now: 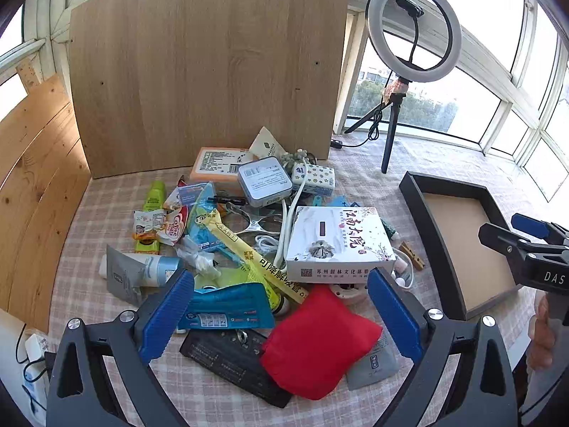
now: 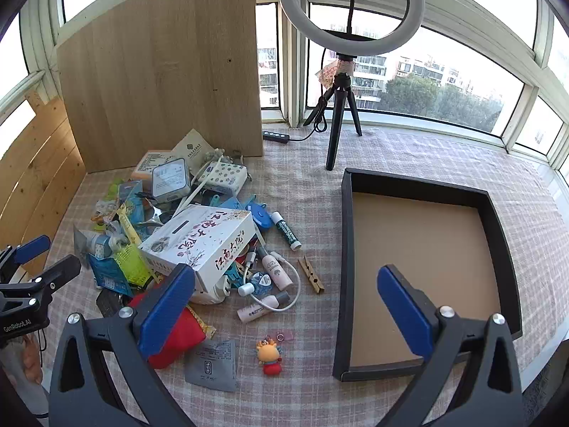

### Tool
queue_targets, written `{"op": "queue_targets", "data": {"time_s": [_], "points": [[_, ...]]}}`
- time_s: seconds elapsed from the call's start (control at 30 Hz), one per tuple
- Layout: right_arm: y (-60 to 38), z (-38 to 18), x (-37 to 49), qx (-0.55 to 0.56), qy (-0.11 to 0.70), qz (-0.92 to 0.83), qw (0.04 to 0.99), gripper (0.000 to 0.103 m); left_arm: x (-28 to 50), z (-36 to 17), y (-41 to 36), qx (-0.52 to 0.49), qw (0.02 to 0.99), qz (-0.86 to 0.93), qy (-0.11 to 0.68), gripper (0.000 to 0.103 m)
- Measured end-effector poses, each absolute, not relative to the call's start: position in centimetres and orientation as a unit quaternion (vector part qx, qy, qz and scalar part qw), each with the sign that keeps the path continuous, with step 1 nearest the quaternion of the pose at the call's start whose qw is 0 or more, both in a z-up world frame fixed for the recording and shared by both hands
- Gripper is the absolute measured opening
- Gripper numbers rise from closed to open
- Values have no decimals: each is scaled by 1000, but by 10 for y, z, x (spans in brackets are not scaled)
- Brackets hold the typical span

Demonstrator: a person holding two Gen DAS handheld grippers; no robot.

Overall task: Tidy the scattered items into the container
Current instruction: 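Grasp the white printed tissue box with the right gripper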

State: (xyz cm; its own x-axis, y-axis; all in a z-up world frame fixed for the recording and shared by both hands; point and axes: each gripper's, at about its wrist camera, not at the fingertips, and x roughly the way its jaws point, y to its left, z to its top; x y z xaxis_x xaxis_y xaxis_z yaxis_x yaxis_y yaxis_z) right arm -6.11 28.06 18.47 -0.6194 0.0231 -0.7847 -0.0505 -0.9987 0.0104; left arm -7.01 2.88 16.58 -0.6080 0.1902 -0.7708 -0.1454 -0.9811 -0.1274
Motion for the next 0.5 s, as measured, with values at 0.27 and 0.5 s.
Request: {"op": "queue_targets", "data": {"time_s": [0.27,0.5], "points": [[284,152,-116,-489,64,869,-47,100,-109,135,54,-480,84,872,-46,91],[277,110,-156,-542,105,830,-73,88,-142,114,64,-519,107,846,-54,91]]}}
